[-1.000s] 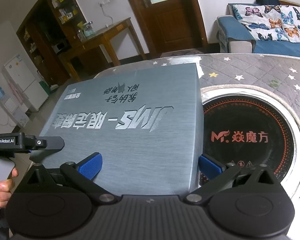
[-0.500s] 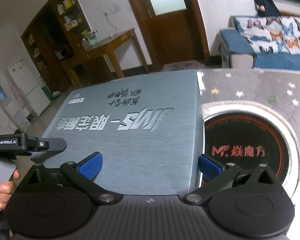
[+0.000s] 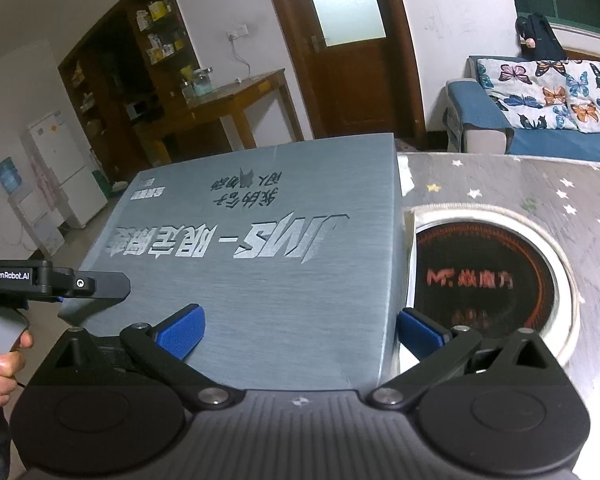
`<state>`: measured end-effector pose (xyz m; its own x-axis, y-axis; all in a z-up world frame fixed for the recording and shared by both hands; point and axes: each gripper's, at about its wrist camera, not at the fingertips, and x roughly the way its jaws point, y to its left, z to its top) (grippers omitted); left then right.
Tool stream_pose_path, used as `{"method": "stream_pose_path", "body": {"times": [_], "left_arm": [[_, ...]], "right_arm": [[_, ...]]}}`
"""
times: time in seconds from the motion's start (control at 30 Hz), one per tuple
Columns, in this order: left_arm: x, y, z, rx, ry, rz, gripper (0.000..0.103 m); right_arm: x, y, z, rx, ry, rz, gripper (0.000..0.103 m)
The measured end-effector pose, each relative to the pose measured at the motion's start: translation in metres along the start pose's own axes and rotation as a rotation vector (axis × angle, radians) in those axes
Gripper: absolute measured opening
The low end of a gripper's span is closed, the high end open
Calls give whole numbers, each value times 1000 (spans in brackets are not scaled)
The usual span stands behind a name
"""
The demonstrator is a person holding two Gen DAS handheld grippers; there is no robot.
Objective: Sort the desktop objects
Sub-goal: 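Carry the grey lid toward the white box with both grippers, then lower the grey lid over the white box opening with both grippers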
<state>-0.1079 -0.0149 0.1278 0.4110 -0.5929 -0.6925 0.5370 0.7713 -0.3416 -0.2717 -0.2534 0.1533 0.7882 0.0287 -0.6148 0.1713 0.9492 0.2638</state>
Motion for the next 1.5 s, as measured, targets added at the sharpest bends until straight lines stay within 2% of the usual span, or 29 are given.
{"method": "stream_pose_path", "body": {"times": [0.33,0.53,0.83,1.13,1.5], "left_arm": [[-17,5,-66,-8,42,-9,103],[-14,10,-87,-18,85,1,103],[-2,16,-97,-20,134,-8,103],[5,19,-104,-23,189,-24,103],[18,22,-99,-51,249,-20,103]], "right_arm": [[-16,8,-47,3,45,-20,103],[-17,12,-68,-8,77,-36,103],[-27,24,-104,-19,119,-60,103],[-34,22,-115,9,143,-73,103],[-21,14,-113,31,161,-60,103]]}}
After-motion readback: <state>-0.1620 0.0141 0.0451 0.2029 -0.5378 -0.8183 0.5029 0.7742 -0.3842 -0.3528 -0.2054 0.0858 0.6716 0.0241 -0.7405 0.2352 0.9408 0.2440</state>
